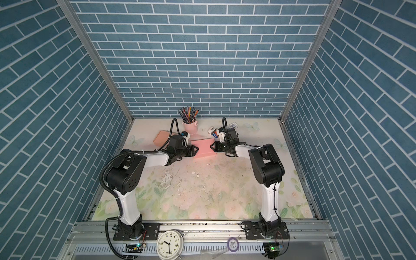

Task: Fold the paper box
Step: 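Push the pink box with both grippers farther from the robot toward the pencil cup, then open both grippers and lift them away from the pink box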

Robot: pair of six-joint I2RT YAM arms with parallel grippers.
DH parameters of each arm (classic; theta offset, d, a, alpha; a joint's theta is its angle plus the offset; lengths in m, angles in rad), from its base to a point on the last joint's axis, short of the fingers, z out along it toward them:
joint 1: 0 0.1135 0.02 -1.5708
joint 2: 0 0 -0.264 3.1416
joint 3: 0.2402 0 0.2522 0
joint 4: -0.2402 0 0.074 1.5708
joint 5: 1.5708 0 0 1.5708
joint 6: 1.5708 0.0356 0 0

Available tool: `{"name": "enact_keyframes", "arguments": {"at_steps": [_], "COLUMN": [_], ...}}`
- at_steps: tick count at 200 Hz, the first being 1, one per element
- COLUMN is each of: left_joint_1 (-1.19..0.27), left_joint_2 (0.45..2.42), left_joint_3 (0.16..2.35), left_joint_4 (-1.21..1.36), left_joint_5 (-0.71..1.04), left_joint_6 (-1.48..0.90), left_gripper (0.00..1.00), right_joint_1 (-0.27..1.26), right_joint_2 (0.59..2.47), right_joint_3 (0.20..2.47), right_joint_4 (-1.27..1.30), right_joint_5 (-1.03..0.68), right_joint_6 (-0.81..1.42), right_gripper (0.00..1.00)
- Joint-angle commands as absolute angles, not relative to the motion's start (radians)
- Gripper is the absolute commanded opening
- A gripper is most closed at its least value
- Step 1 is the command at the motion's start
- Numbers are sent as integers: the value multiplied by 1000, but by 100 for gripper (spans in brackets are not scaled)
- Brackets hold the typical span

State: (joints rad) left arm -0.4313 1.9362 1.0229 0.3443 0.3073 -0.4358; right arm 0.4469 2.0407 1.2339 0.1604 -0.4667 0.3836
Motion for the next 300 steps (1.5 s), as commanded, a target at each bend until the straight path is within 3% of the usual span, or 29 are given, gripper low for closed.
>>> {"name": "enact_keyframes", "arguments": {"at_steps": [1, 49, 117, 160, 250, 300], "left_joint_1": [-447, -445, -439, -436, -433, -431], "left_joint_2": [1955, 1967, 1899, 1784, 1365, 1155], "left_joint_3": [1056, 1061, 1018, 925, 713, 600], "left_joint_4": [429, 436, 377, 347, 120, 57], "left_joint_5": [350, 336, 264, 224, -8, -242], "left_joint_6": [-427, -431, -426, -416, -299, -320], "left_gripper": [54, 55, 88, 88, 88, 88], "right_joint_1": [468, 468, 453, 446, 439, 428], "right_joint_2": [2063, 2047, 1937, 1838, 1426, 1182], "right_joint_3": [1257, 1245, 1174, 1098, 765, 598], "right_joint_4": [179, 175, 178, 161, 193, 236], "right_joint_5": [-551, -535, -454, -396, -143, 58], "right_joint_6": [350, 347, 340, 329, 257, 218], "right_gripper": [42, 46, 67, 86, 91, 93]}}
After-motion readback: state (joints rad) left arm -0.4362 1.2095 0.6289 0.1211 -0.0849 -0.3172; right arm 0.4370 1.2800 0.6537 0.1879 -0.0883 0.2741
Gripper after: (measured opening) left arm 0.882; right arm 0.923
